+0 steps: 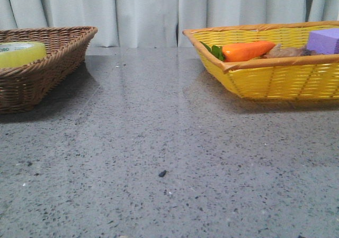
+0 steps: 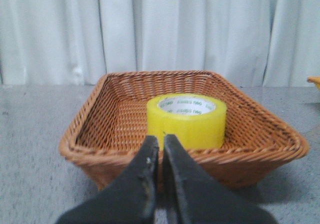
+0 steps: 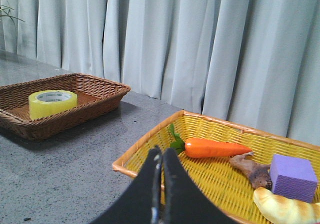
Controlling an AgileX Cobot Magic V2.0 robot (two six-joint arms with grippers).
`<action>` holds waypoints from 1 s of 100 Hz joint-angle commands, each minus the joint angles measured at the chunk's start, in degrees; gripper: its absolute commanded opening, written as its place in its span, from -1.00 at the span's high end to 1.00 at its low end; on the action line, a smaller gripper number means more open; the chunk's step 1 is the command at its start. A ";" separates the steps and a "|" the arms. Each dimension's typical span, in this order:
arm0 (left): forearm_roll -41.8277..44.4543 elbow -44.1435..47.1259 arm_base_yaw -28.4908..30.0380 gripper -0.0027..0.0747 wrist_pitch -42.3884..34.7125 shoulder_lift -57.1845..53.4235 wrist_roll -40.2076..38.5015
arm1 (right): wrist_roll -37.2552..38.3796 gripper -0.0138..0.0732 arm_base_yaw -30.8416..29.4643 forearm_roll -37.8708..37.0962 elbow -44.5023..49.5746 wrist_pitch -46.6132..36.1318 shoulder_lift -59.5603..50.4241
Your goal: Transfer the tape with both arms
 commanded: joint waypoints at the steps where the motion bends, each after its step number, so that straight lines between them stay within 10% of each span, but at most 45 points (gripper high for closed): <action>1: 3.91 1.44 0.81 0.99 -7.18 -1.70 -6.21 | 0.08 0.85 -0.19 -1.86 -1.12 -4.02 -0.32; 36: 5.19 2.50 1.28 0.99 12.93 -1.70 -6.53 | 0.08 0.85 -0.19 -1.86 -1.12 -4.02 -0.32; 100: 5.19 2.50 1.28 0.99 12.81 -1.70 -6.53 | 0.08 0.85 -0.19 -1.86 -1.12 -3.90 -0.32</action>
